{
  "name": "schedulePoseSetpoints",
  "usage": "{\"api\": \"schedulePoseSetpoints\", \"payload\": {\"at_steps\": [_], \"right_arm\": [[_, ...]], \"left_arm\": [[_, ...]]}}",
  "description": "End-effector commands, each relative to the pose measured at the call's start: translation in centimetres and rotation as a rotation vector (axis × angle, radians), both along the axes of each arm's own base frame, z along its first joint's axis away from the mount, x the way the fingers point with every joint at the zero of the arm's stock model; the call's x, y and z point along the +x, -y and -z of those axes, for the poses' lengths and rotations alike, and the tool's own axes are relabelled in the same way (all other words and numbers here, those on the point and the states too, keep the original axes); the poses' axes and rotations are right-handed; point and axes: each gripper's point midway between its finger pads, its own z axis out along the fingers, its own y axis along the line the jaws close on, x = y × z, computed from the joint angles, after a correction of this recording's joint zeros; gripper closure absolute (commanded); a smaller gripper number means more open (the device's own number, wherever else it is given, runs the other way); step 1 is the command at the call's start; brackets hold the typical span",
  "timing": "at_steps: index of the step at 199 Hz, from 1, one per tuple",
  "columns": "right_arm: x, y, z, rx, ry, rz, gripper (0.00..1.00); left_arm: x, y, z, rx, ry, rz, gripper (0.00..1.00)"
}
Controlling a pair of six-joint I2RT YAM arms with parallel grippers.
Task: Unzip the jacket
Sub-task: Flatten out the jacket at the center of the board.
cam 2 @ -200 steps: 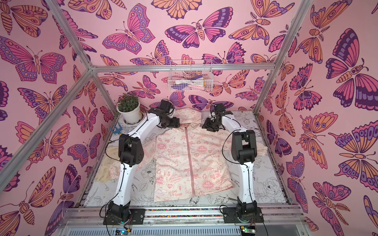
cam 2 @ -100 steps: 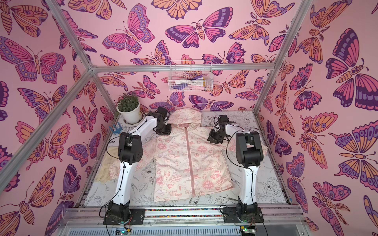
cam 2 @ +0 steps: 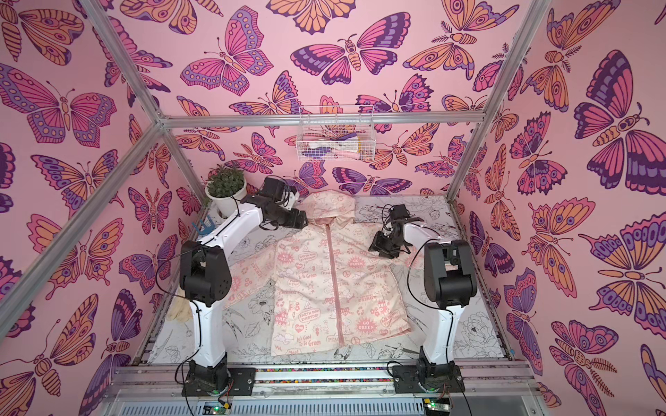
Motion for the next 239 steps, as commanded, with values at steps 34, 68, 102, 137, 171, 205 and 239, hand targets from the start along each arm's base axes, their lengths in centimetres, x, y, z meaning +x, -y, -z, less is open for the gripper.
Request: {"api": "schedulePoseSetpoints", "payload": {"at_steps": [34, 68, 102, 137, 171, 205, 239], "right_arm": [[2.7, -1.8, -8.2, 0.068, 0.236, -0.106, 0.40], [1.9, -2.9, -8.7, 0.076, 0.264, -0.150, 0.37], [1.2, -3.2, -8.3, 0.056, 0.258, -0.172, 0.37], [0.8, -3.3, -7.9, 0.048, 0.244, -0.181, 0.39], [0.6, -3.3, -7.5, 0.039, 0.231, -0.178, 0.40], [0.5, -3.2, -7.3, 0.031, 0.221, -0.176, 0.42], [0.4, -3.2, -7.1, 0.028, 0.217, -0.175, 0.43]], "left_arm": [[2.1, 4.8, 3.5, -0.002, -0.079, 0.249, 0.00], [3.2, 6.4, 8.2, 0.050, -0.108, 0.197, 0.00], [4.5, 6.5, 11.1, 0.078, -0.110, 0.120, 0.02], [6.1, 6.2, 11.3, 0.059, -0.081, 0.065, 0.09], [6.2, 5.6, 11.8, 0.021, -0.117, 0.038, 0.18], [5.2, 5.8, 13.2, 0.049, -0.143, 0.073, 0.27], [4.3, 7.1, 14.3, 0.075, -0.151, 0.114, 0.34]]}}
